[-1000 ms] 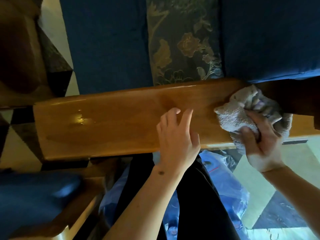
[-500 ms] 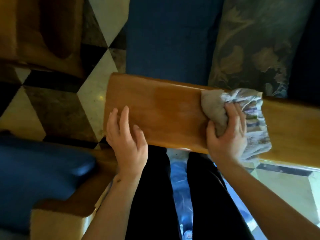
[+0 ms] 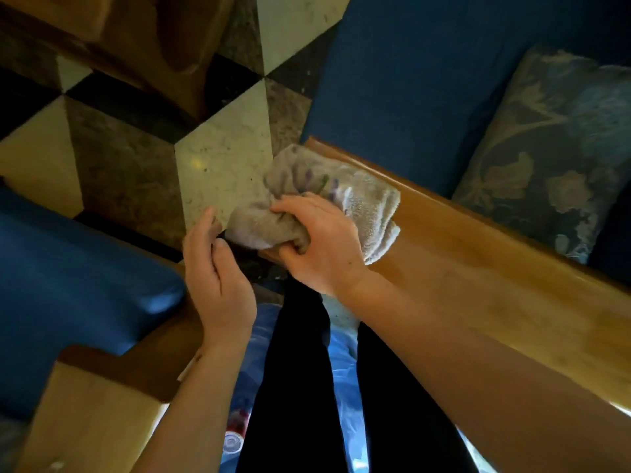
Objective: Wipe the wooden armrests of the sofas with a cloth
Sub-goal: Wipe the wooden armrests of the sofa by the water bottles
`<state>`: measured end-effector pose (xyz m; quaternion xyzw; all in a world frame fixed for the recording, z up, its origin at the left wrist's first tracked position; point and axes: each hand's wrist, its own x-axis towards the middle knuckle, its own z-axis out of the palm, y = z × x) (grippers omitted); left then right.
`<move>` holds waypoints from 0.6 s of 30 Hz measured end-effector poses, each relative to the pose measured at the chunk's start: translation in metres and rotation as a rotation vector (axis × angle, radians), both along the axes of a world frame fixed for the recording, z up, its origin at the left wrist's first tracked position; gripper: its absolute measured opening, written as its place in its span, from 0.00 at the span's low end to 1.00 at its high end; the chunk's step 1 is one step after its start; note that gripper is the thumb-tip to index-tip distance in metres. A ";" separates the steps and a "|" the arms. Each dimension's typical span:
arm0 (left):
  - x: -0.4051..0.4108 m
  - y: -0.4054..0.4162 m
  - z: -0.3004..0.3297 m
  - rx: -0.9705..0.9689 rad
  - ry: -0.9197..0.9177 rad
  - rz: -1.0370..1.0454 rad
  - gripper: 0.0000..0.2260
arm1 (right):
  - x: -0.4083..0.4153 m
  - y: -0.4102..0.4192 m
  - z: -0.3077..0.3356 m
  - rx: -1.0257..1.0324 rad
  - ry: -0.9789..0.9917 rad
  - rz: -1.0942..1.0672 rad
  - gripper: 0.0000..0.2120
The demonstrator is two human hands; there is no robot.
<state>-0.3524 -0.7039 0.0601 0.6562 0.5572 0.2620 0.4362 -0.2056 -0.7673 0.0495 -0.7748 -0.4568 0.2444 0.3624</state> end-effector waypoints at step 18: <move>0.066 -0.084 0.013 0.196 0.431 -0.565 0.26 | 0.112 -0.307 -0.011 -0.029 -0.021 0.286 0.25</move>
